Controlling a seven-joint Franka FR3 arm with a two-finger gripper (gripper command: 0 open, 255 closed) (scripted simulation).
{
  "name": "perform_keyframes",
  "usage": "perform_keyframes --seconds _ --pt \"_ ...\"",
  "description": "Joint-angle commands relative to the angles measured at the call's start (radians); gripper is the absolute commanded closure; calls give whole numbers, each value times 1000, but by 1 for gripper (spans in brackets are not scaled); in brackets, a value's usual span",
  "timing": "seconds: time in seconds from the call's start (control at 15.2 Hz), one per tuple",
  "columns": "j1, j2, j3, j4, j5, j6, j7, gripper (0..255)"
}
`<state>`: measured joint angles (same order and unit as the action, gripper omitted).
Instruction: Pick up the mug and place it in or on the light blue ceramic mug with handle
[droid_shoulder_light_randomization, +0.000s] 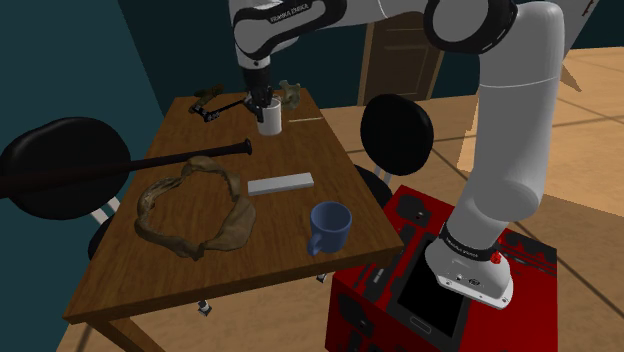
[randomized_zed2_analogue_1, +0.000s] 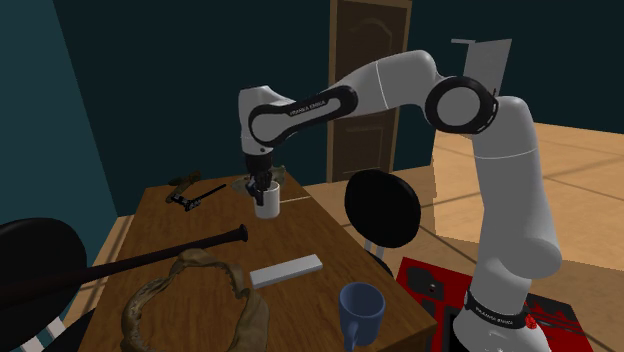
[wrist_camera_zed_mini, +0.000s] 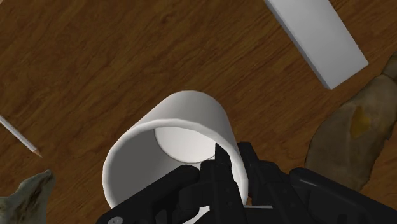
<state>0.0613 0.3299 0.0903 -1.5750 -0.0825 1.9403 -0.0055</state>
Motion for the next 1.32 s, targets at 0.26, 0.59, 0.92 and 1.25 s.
perform_keyframes --seconds 0.26,0.59,0.92,1.25 --pt "2 -11 1 64 2 -75 -3 255" --pt "3 -12 2 130 4 -142 -7 255" --pt "21 -124 16 -2 9 -123 28 255" --pt "53 -290 45 -208 23 -86 91 255"
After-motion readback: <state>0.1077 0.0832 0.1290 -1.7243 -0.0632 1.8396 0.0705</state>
